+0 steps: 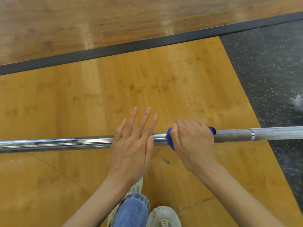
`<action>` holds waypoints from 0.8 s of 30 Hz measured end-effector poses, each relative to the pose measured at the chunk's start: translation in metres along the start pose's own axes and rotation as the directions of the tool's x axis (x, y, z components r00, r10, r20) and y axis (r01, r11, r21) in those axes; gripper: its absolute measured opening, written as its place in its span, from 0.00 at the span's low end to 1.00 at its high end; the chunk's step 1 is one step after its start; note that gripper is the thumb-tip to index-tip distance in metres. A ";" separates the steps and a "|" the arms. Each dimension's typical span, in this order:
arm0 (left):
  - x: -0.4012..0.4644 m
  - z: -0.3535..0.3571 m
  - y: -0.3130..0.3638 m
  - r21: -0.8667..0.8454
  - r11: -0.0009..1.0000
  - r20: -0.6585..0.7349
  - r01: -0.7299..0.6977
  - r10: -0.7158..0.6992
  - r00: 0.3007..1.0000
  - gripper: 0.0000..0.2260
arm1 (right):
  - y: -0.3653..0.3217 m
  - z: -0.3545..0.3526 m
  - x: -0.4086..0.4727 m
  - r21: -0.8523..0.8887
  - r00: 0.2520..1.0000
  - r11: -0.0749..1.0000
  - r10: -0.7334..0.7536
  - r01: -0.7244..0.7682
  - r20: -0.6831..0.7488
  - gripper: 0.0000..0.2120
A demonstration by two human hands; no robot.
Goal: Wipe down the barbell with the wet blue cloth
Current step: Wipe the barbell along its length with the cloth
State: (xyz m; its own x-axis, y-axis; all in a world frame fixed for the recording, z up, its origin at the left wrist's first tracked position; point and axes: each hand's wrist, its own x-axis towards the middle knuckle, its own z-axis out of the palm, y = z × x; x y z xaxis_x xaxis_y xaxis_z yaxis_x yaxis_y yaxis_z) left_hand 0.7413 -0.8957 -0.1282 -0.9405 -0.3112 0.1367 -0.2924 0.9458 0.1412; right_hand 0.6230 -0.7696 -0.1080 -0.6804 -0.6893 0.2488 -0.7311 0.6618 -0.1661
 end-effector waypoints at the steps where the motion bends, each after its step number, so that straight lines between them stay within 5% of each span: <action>1: -0.002 -0.001 0.000 -0.001 1.000 0.001 0.006 -0.006 1.000 0.23 | -0.012 0.007 -0.006 0.019 1.000 1.000 -0.013 0.014 -0.016 0.21; 5: -0.003 -0.001 0.002 -0.001 1.000 -0.002 0.017 -0.017 1.000 0.23 | 0.002 0.009 -0.041 0.147 0.999 0.988 -0.040 0.038 0.009 0.19; 10: -0.005 -0.001 0.005 -0.004 0.999 -0.009 0.039 -0.039 0.999 0.22 | -0.006 0.020 -0.054 0.154 0.996 0.986 0.077 -0.071 -0.038 0.21; 21: 0.018 0.001 -0.001 -0.003 0.999 -0.003 0.054 -0.054 0.999 0.22 | 0.006 0.041 -0.044 0.141 0.984 0.989 0.062 -0.038 -0.168 0.19; 24: 0.029 0.002 -0.005 -0.019 0.998 -0.021 0.062 -0.062 0.998 0.22 | 0.013 0.038 -0.027 0.105 0.986 0.990 -0.080 0.095 -0.144 0.19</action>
State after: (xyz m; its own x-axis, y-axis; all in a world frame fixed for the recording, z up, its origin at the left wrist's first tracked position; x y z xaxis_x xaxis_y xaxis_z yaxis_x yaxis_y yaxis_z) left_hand 0.7147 -0.9091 -0.1271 -0.9166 -0.3714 0.1482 -0.3469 0.9228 0.1677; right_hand 0.6306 -0.7536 -0.1533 -0.6058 -0.6900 0.3961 -0.7938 0.5584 -0.2411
